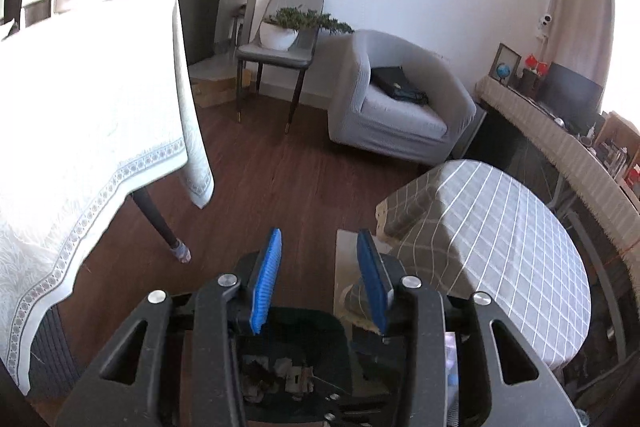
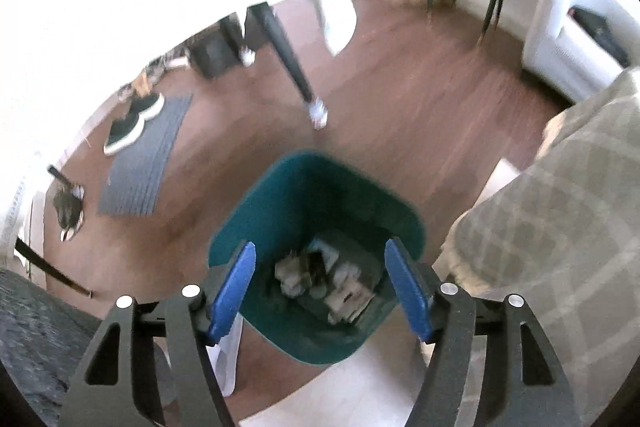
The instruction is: Collect trash
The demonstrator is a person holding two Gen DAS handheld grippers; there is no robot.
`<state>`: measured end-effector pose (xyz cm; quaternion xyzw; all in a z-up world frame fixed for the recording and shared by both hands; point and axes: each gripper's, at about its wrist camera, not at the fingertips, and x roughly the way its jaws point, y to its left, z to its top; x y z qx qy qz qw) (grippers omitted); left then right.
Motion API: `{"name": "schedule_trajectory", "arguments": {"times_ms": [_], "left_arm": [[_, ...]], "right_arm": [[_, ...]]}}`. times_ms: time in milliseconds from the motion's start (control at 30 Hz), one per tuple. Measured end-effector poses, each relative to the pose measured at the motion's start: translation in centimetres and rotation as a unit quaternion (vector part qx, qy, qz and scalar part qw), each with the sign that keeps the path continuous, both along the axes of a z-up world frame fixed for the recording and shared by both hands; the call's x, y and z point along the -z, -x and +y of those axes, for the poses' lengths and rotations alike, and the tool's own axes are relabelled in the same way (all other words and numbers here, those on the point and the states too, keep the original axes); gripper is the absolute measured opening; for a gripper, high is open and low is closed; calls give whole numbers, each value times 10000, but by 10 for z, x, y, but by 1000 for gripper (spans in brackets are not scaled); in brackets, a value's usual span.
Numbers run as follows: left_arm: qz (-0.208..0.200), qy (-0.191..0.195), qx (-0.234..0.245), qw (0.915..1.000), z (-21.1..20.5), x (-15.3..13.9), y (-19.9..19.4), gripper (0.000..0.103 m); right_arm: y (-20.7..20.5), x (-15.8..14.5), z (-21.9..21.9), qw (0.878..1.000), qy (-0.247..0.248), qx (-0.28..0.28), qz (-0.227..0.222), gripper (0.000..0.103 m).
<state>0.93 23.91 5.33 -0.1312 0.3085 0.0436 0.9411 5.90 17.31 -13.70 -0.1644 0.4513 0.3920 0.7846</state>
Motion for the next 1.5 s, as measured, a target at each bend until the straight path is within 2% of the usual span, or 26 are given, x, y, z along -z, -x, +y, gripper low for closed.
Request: {"name": "schedule_trajectory", "arguments": {"times_ms": [100, 200, 267, 333, 400, 467, 667, 833, 967, 1167, 1267, 1500], "left_arm": [[-110, -138, -70, 9998, -8, -9, 3, 49], [-172, -249, -91, 9995, -20, -16, 13, 61], [-281, -289, -94, 9991, -29, -22, 30, 80], [-430, -410, -111, 9982, -39, -25, 48, 84], [-515, -515, -108, 9973, -49, -27, 65, 88], [-552, -633, -129, 9964, -63, -28, 84, 90], [-732, -1104, 34, 9912, -95, -36, 122, 96], [-817, -1159, 105, 9898, -109, -37, 144, 96], [-738, -1191, 41, 9901, -111, -23, 151, 96], [-794, -1160, 12, 9901, -117, -7, 162, 96], [-713, -1172, 8, 9905, -121, 3, 165, 96], [-569, -1225, 49, 9908, -127, 24, 166, 96]], "right_arm": [[2, -46, -26, 9982, -429, 231, -345, 68], [7, -90, -64, 9924, -763, 551, -786, 68], [13, -115, -96, 9857, -891, 865, -1142, 68], [18, -132, -128, 9787, -1011, 1170, -1350, 69], [26, -146, -164, 9708, -1036, 1523, -1539, 83], [37, -157, -200, 9626, -1073, 1849, -1665, 88], [73, -170, -279, 9445, -1071, 2394, -1979, 99], [107, -168, -327, 9288, -1221, 2750, -2164, 99], [141, -157, -352, 9193, -1225, 2986, -2253, 99], [167, -136, -364, 9196, -1129, 2946, -2340, 99], [170, -128, -362, 9221, -1319, 2888, -2212, 99], [178, -123, -346, 9241, -1029, 2720, -2478, 99]]}}
